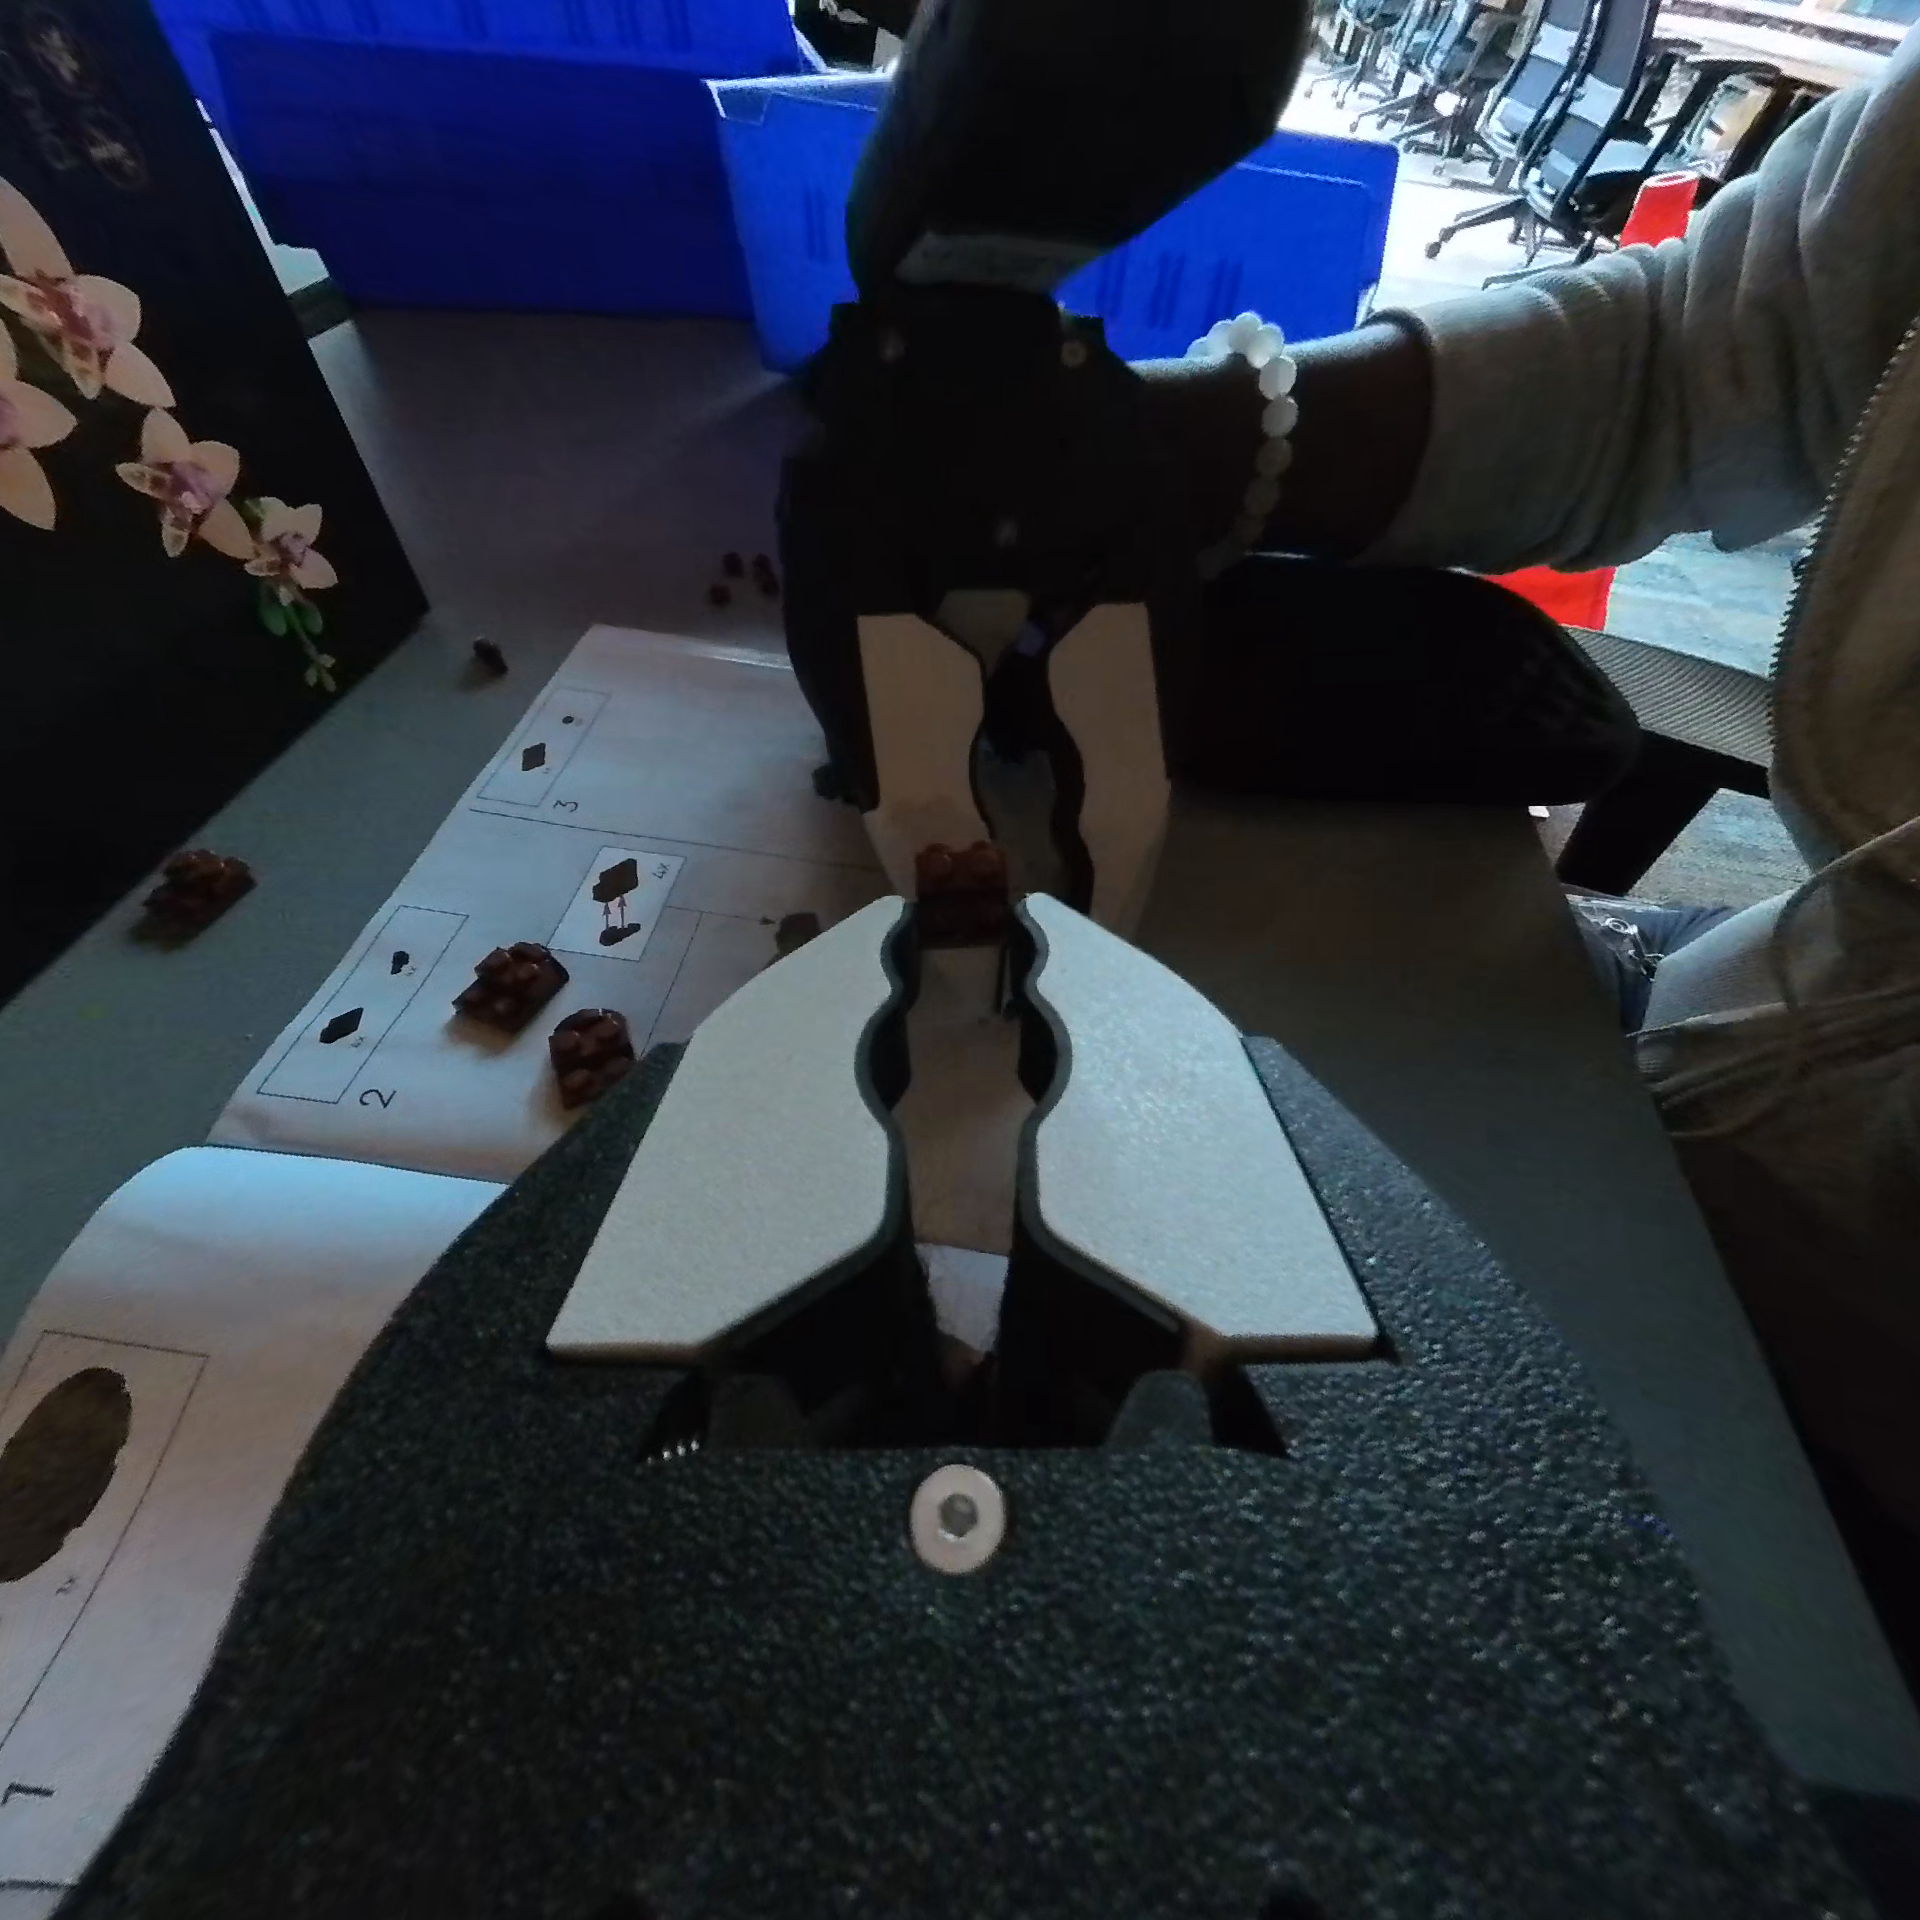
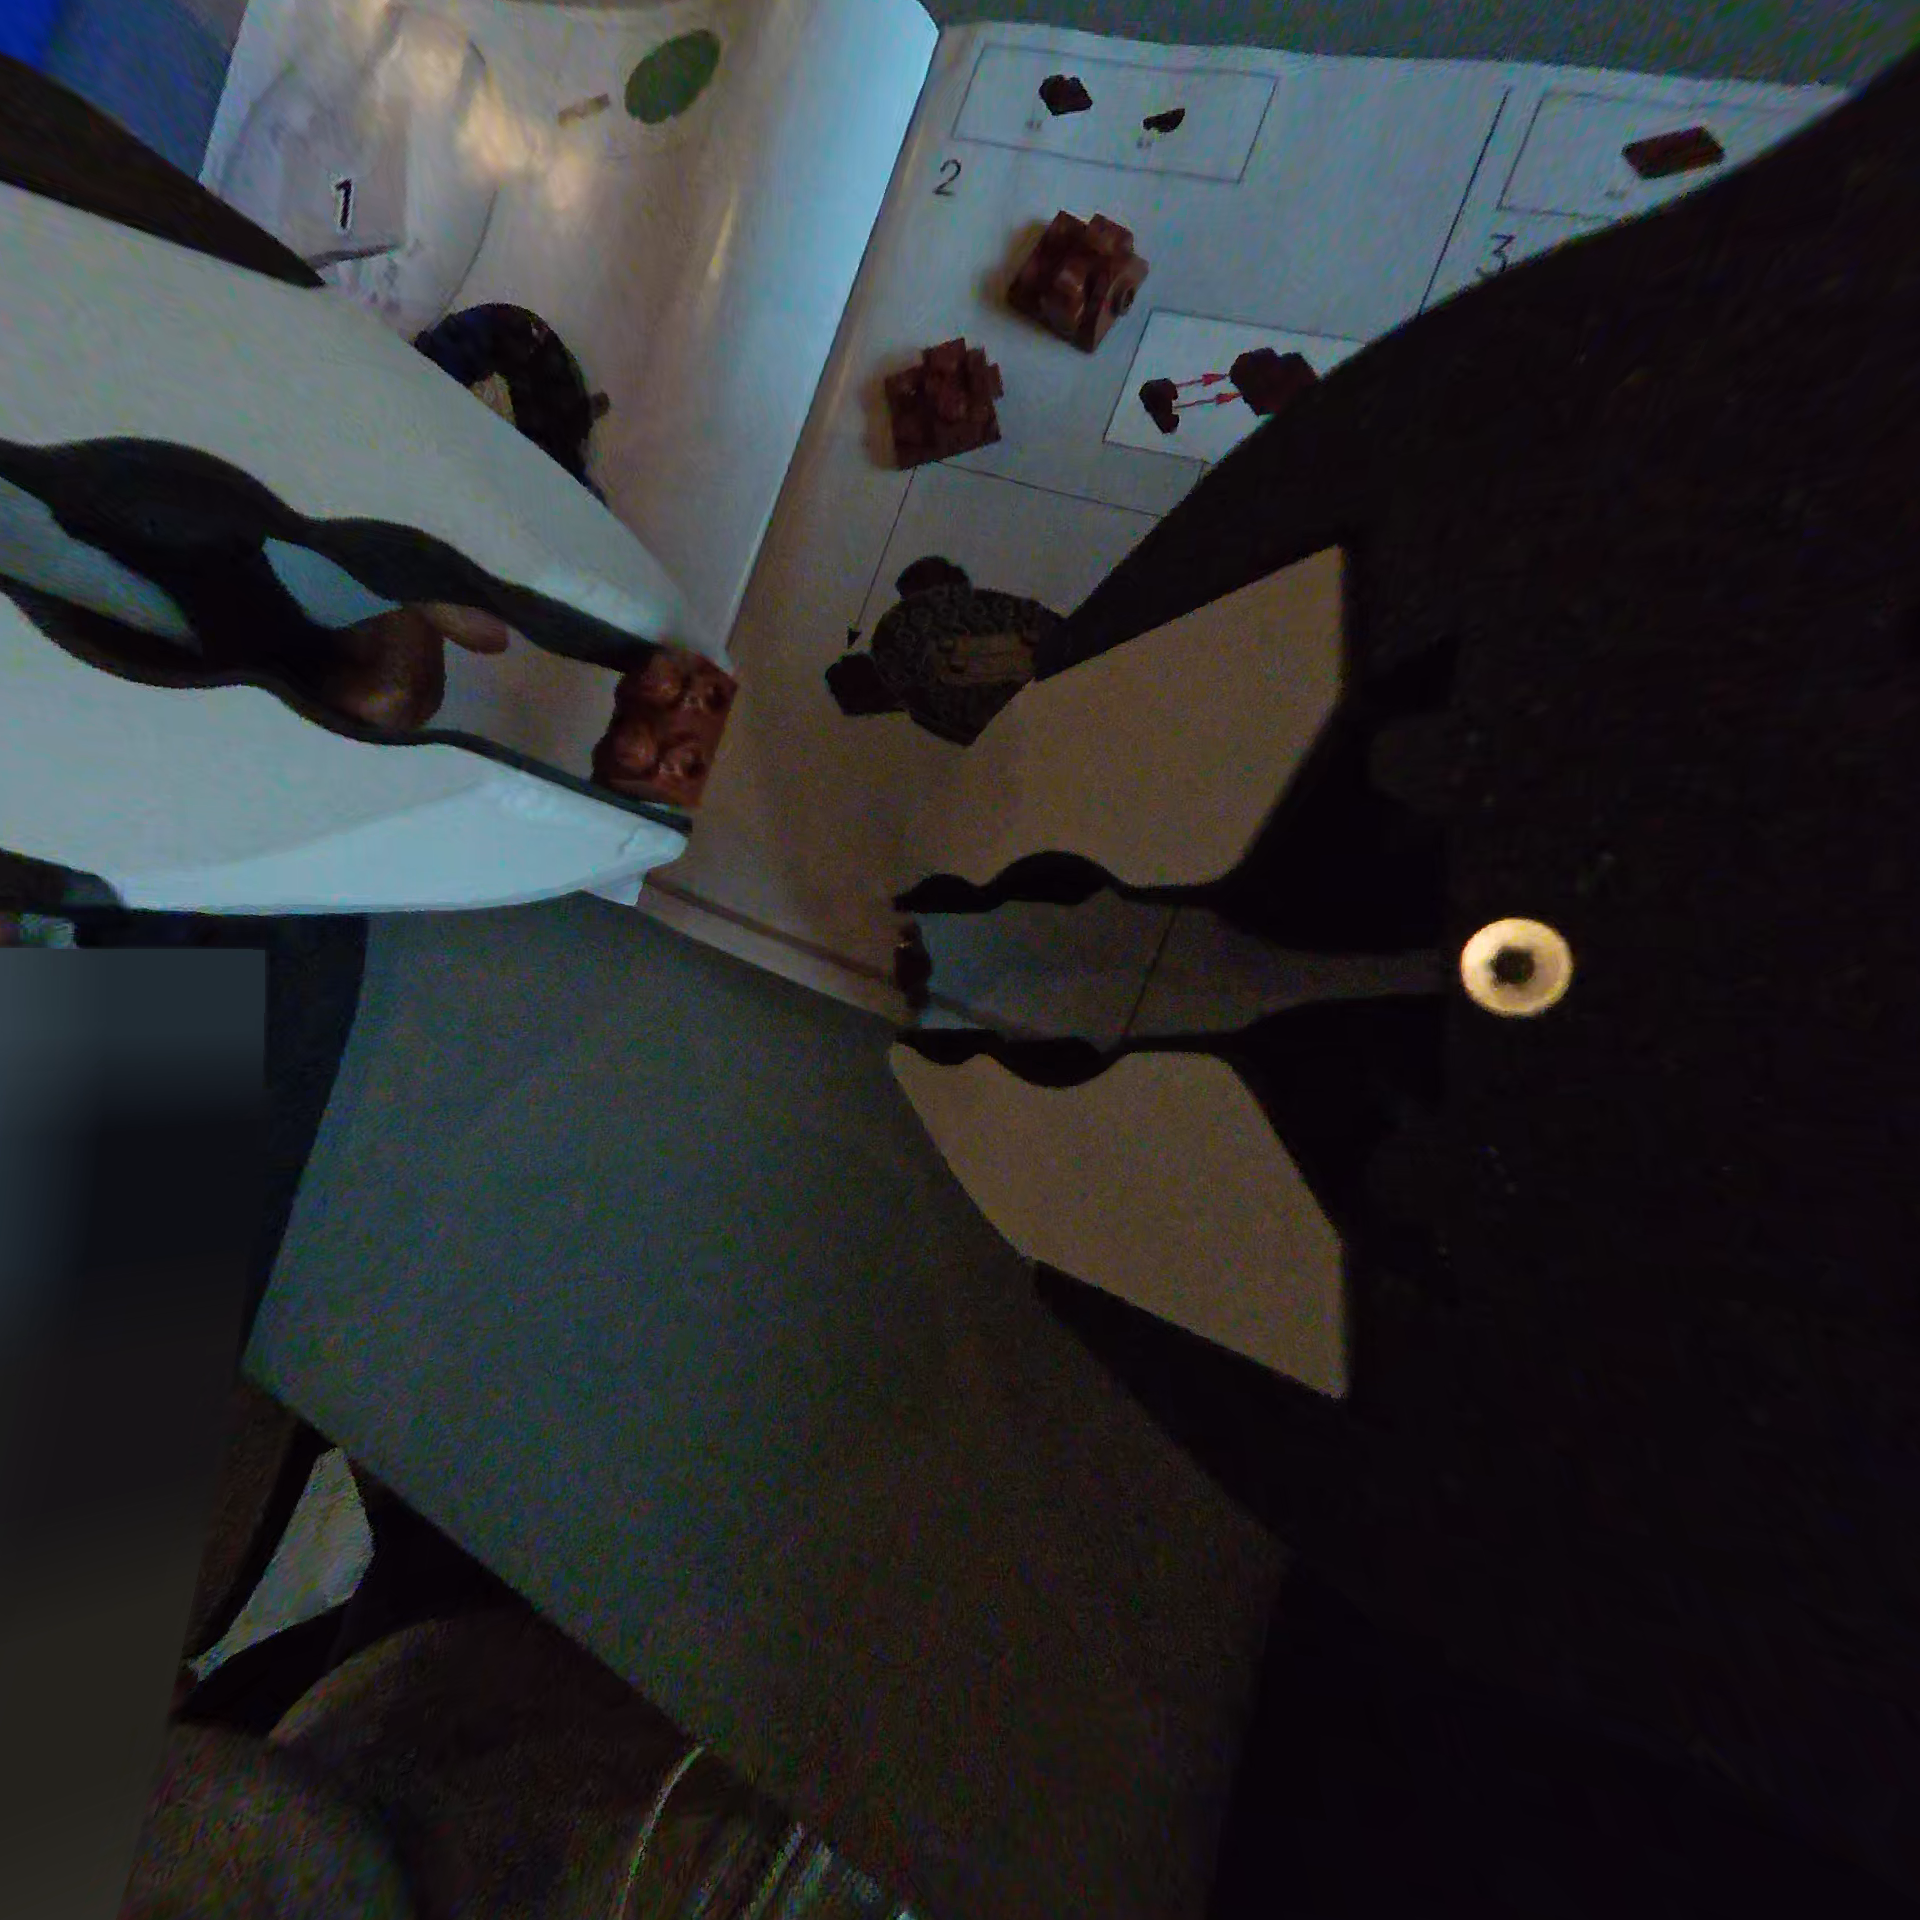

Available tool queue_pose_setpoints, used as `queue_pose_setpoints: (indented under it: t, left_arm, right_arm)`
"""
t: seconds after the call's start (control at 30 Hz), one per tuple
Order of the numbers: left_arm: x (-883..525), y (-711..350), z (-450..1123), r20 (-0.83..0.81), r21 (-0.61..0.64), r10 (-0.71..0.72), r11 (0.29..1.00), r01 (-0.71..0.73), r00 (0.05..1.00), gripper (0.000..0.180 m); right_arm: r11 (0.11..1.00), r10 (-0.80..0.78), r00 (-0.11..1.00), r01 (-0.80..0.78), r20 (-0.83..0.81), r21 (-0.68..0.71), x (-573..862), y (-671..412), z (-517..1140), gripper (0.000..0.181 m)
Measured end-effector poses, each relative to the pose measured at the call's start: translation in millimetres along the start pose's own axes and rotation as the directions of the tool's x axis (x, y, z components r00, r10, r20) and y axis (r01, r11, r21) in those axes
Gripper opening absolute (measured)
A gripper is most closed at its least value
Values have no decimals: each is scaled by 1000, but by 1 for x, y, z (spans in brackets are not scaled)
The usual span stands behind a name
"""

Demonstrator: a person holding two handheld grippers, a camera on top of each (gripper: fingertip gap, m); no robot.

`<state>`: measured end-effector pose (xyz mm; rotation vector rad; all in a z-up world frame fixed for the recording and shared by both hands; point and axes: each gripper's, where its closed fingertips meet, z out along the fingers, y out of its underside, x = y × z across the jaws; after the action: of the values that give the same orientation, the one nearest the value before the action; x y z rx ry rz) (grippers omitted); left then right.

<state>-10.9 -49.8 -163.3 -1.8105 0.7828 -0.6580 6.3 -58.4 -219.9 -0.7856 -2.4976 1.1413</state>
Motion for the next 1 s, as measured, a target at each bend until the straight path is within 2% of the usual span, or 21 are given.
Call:
queue_pose_setpoints:
  t: [0.23, 0.3, 0.37, 0.43, 0.57, 0.87, 1.0]
  left_arm:
    - [0, 1, 1, 2, -7, 5, 1000, -5, 1000, 14]
    - [0, 2, 2, 10, -18, 10, 1000, -10, 1000, 15]
    - [1, 5, 4, 13, -41, 19, 999, -19, 1000, 15]
    - [3, 7, 5, 12, -60, 30, 998, -29, 999, 15]
    - [5, 9, 7, 13, -71, 41, 997, -40, 999, 15]
    - [5, 11, 6, 9, -85, 43, 995, -42, 999, 15]
    - [5, 12, 7, 8, -93, 50, 994, -49, 999, 15]
  right_arm:
    - [1000, 20, 1000, -20, -22, -5, 4, -1, -2, 14]
    - [997, 47, 998, -50, -43, -53, 4, 2, -13, 13]
    - [970, 59, 994, -78, -87, -229, 6, 17, -26, 13]
    - [888, 38, 993, -87, -116, -451, 3, 35, -40, 14]
    - [780, 24, 996, -75, -91, -621, -2, 38, -41, 14]
    - [871, 85, 991, -126, -108, -475, -1, 19, -37, 27]
    - [887, 91, 990, -129, -107, -443, 2, 21, -38, 19]
